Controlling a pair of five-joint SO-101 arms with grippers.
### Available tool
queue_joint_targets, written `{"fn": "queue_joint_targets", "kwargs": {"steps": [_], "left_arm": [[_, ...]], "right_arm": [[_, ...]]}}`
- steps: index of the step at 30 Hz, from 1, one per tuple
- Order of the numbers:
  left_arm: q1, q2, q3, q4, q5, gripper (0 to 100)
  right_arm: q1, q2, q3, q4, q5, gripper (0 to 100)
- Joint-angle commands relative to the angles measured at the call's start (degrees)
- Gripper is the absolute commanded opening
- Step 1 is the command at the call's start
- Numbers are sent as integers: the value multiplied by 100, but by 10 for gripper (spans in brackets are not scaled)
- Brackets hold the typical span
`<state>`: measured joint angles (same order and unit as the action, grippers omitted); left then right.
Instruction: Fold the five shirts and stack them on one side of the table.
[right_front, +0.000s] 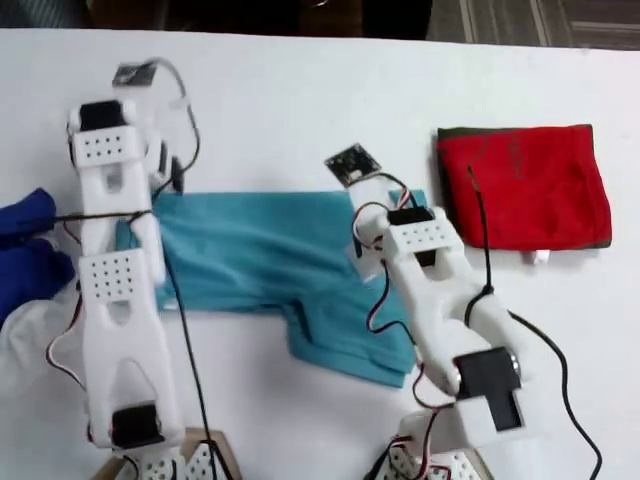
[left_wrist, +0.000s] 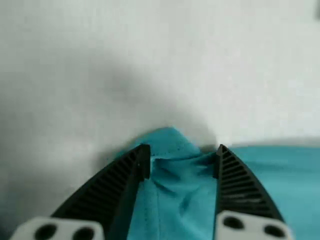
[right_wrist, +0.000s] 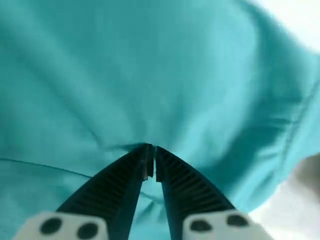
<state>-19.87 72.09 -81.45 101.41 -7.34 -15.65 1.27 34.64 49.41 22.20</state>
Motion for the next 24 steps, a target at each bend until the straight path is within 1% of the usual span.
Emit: {"fn": "queue_joint_targets", "kwargs": {"steps": [1, 4, 7, 12, 14, 17, 20, 22, 24], "left_arm": [[-457, 35, -233, 9, -53, 226], [-712, 35, -233, 9, -114, 227], [-791, 35, -233, 44, -352, 226], [-791, -255, -233, 79, -334, 226], [-712, -554, -215, 88, -325, 226], [-624, -1099, -171, 105, -352, 228], [-624, -1609, -84, 123, -369, 229], [-624, -2031, 338, 123, -475, 229], [-607, -2523, 1130, 123, -536, 228]], "right_arm": [[4, 224, -53, -101, -44, 19], [4, 312, -62, -110, -44, 19], [13, 365, -167, -110, -44, 19], [13, 312, -202, -110, -44, 19], [-4, 198, -211, -110, -185, 19], [-48, -330, -176, -66, -536, 19], [-48, -1033, -123, 136, -624, 19], [-48, -1525, -105, 453, -607, 22], [-48, -1965, -105, 875, -598, 24]]}}
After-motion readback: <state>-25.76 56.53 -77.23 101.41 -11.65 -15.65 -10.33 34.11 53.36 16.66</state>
